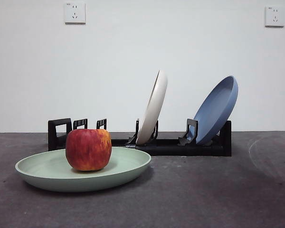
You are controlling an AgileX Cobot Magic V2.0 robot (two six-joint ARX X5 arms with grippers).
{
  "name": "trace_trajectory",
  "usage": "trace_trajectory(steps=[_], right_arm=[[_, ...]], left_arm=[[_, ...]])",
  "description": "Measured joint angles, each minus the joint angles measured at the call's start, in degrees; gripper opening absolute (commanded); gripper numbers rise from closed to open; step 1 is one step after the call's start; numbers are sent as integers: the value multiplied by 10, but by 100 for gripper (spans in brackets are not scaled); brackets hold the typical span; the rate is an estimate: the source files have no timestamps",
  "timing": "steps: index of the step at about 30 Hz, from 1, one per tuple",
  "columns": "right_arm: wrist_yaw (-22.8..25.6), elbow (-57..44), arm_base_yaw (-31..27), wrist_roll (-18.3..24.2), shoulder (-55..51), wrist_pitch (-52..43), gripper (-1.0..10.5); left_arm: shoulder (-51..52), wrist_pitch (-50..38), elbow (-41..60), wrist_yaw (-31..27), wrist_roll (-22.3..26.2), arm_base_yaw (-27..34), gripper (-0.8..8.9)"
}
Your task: Take the green plate from the plate rack,put the plate on the table,take the apple from the table,put the apple in the plate
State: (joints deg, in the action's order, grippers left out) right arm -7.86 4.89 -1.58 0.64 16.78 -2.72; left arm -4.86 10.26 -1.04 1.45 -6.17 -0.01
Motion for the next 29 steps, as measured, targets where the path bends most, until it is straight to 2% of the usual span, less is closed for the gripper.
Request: trace_trajectory(steps=[4, 10, 13, 29], right_arm=[[8, -28, -3, 0, -78, 34, 0], [23, -35, -3, 0, -138, 135, 1], [33, -34, -3, 3, -163, 133, 1], [36, -34, -3, 7, -162, 136, 1]], left_arm=[[0, 0, 0, 0, 0, 0, -1], [0, 0, 0, 0, 2, 0, -1], [0, 0, 0, 0, 2, 0, -1], [-9, 0, 0, 0, 2, 0, -1]])
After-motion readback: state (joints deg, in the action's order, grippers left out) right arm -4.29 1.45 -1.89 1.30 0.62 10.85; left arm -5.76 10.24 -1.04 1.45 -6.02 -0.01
